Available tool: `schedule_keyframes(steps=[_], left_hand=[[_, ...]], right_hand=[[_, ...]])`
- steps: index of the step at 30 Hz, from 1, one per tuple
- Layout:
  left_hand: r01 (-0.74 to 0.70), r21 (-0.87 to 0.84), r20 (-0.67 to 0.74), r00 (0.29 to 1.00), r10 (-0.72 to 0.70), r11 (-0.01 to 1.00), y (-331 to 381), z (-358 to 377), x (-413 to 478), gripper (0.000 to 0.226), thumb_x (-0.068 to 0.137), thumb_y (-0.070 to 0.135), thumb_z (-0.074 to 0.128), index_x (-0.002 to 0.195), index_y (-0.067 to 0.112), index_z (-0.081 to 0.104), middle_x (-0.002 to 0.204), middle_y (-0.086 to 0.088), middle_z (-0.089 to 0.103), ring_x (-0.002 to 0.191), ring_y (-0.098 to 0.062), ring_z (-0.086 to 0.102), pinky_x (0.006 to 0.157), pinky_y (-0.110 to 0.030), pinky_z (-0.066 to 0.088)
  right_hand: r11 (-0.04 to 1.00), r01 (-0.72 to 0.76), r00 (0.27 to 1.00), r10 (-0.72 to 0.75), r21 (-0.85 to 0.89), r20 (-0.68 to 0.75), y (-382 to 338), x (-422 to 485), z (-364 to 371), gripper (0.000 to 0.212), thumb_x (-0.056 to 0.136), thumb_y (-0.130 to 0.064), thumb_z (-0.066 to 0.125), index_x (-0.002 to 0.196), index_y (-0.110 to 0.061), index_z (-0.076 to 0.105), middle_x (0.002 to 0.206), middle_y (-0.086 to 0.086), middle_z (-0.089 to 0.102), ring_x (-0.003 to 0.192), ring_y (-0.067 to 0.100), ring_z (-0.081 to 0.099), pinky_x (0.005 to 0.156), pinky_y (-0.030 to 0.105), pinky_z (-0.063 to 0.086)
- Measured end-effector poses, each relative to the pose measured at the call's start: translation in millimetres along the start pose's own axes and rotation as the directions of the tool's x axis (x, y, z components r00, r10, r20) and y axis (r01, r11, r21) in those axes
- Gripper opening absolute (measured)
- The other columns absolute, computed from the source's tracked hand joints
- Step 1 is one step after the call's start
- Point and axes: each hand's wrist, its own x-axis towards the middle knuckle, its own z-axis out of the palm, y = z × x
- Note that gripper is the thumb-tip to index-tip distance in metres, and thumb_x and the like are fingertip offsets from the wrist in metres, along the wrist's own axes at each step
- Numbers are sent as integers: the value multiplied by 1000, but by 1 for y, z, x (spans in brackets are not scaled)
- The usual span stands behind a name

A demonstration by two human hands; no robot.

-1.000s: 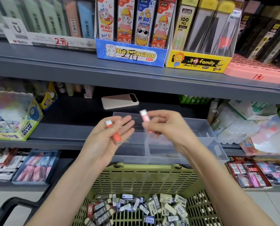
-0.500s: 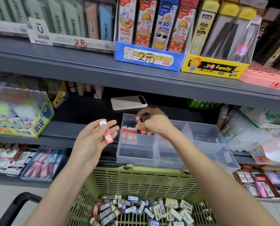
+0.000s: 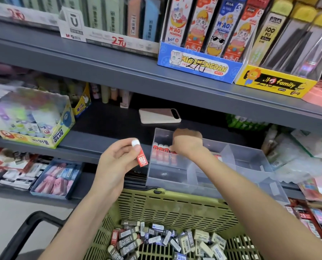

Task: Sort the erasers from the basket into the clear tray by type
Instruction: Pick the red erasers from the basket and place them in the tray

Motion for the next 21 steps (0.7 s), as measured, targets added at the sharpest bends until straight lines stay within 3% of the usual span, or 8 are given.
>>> schedule_keyframes(steps=[3, 6, 8, 10, 12, 14, 17, 21], left_hand=[[1, -15, -5, 1000, -1, 1000, 0, 0, -1, 22, 66, 26, 73, 88, 26, 75, 82, 2, 72, 81, -12, 70, 67, -22, 55], [-7, 4, -21, 1000, 7, 1000, 0, 1, -2, 17, 71, 25, 73, 87, 28, 75, 84, 1, 74, 82, -12, 71, 66, -20, 55], [-20, 16, -37, 999, 21, 1000, 1, 2, -2, 13, 78, 20, 71, 88, 28, 73, 84, 2, 74, 81, -11, 71, 64, -19, 54], [-36, 40, -41, 998, 37, 999, 3, 3, -2, 13, 82, 17, 69, 91, 26, 71, 84, 2, 73, 81, -12, 70, 63, -19, 54], [-72, 83, -14, 997, 74, 994, 7, 5, -2, 14, 83, 16, 68, 96, 24, 68, 85, 0, 73, 81, -15, 70, 63, -20, 54], [-142, 160, 41, 990, 138, 977, 11, 12, -2, 18, 84, 15, 69, 99, 24, 66, 85, -3, 72, 78, -17, 71, 63, -20, 54], [-248, 341, 150, 966, 208, 907, 19, 33, 7, 22, 82, 12, 72, 94, 30, 67, 83, -5, 70, 69, -15, 70, 60, -20, 54], [-377, 629, 345, 919, 190, 680, 18, 72, 40, 22, 76, 11, 76, 85, 28, 65, 75, 5, 65, 60, -6, 65, 59, -14, 52]], right_hand=[[996, 84, 990, -81, -28, 113, 6, -3, -4, 13, 87, -25, 51, 78, -17, 56, 91, 3, 62, 81, 25, 57, 70, 24, 39], [991, 126, 954, -134, 46, 269, 16, -4, -15, 27, 89, -22, 48, 110, -15, 63, 113, 1, 64, 99, 25, 61, 82, 28, 46], [975, 121, 945, -170, 187, 279, 21, -10, -22, 35, 90, -15, 48, 123, -14, 57, 118, 5, 63, 92, 23, 62, 82, 30, 50], [931, 122, 971, -184, 344, 155, 27, -21, -27, 33, 90, -15, 47, 121, -17, 58, 109, 4, 67, 78, 17, 59, 74, 27, 49], [847, 150, 986, -168, 510, -10, 34, -36, -27, 27, 90, -17, 50, 113, -19, 63, 92, -2, 72, 63, -1, 54, 66, 22, 44], [790, 176, 983, -109, 588, -148, 44, -53, -23, 23, 88, -17, 53, 106, -22, 68, 86, -6, 72, 58, -5, 52, 67, 21, 43], [788, 121, 966, 47, 603, -254, 65, -76, -9, 19, 88, -19, 58, 101, -24, 70, 88, -9, 71, 76, 7, 61, 78, 25, 46], [843, 54, 915, 173, 536, -364, 89, -97, 14, 19, 87, -21, 61, 104, -22, 70, 101, -9, 70, 98, 17, 59, 82, 25, 40]])
